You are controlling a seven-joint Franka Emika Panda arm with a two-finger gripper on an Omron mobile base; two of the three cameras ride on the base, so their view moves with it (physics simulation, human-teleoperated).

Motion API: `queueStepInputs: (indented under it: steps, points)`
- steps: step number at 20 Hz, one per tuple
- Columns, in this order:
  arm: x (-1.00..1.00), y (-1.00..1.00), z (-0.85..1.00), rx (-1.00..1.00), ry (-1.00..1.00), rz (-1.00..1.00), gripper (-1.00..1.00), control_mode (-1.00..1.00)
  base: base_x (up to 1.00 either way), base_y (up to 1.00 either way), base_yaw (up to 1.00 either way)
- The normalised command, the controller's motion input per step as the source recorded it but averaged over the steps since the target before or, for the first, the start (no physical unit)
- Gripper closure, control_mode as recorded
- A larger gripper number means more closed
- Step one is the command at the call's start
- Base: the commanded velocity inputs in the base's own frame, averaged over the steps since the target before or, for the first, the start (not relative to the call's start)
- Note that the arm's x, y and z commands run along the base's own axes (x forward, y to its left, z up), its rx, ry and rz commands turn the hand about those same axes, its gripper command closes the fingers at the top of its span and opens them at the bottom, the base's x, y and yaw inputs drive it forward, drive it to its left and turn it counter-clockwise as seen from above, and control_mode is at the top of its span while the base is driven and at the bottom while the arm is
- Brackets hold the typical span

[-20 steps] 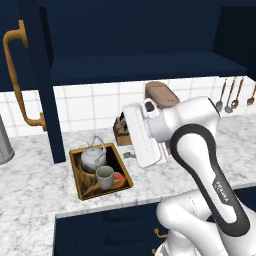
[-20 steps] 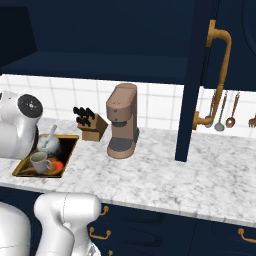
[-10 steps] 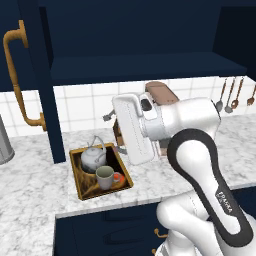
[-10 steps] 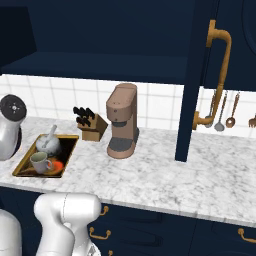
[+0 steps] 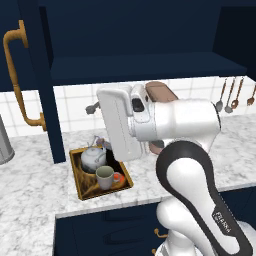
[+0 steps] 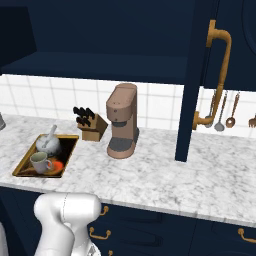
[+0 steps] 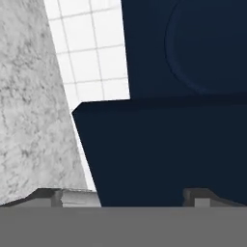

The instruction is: Pick the kettle from the counter and place it on the tray. Then pick the mug from the cabinet and place it on the tray. Then close the cabinet doors.

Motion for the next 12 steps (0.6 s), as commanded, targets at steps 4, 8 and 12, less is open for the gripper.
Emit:
queueStepInputs:
  steps: [4,8,12]
  points:
    - [-0.52,0.32,0.54,0.0,-0.18,0.12,-1.0,-1.0,0.0,0.0,0.0]
    - [-0.57,0.18,0.46,0.0,-0.08,0.1,-1.0,-1.0,0.0,0.0,0.0]
    - [-0.62,0.12,0.33,0.0,0.0,0.05,-1.0,-1.0,0.0,0.0,0.0]
